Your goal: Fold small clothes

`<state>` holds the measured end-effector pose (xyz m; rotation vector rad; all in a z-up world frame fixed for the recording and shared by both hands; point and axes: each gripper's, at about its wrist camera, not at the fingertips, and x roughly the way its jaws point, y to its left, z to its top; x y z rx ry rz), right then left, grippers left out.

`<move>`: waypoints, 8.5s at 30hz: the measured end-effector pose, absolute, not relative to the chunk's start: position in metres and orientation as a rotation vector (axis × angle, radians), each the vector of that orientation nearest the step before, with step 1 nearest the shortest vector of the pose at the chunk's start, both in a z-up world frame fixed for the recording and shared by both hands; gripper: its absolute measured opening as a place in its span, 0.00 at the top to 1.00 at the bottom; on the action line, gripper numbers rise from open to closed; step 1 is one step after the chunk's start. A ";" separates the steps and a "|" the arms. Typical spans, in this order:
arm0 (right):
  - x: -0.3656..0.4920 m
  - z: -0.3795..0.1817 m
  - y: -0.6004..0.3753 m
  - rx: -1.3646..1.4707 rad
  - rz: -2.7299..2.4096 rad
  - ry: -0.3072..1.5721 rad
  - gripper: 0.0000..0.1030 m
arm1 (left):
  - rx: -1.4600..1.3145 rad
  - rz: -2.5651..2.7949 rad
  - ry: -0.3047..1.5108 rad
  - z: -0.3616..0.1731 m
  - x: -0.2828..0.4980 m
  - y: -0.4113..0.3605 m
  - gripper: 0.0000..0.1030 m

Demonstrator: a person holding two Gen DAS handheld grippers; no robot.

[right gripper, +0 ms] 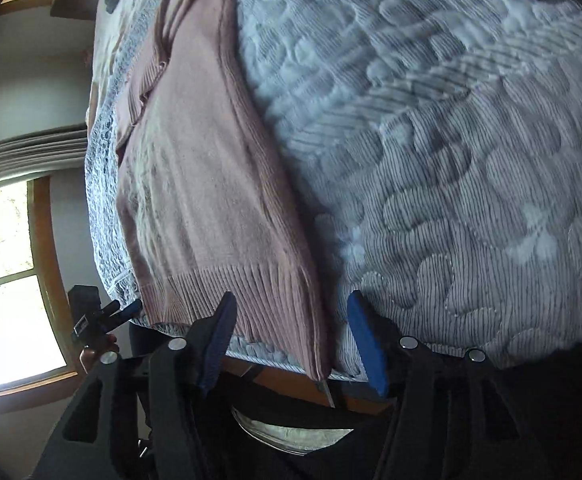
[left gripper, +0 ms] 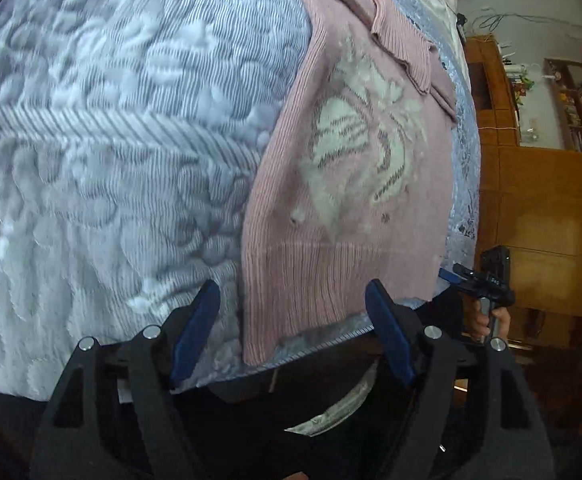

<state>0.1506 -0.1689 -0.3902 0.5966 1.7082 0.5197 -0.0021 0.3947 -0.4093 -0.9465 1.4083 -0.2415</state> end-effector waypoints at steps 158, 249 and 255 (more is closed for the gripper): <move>0.561 -0.361 -0.033 0.180 0.334 1.188 0.92 | -0.692 0.002 1.198 -0.421 0.471 0.505 0.94; 0.233 -0.348 0.302 -0.646 0.818 1.043 0.48 | -1.040 -0.389 1.198 -0.452 0.387 0.524 0.29; 0.225 -0.362 0.311 -0.717 0.788 0.972 0.42 | -1.029 -0.411 1.209 -0.455 0.408 0.510 0.30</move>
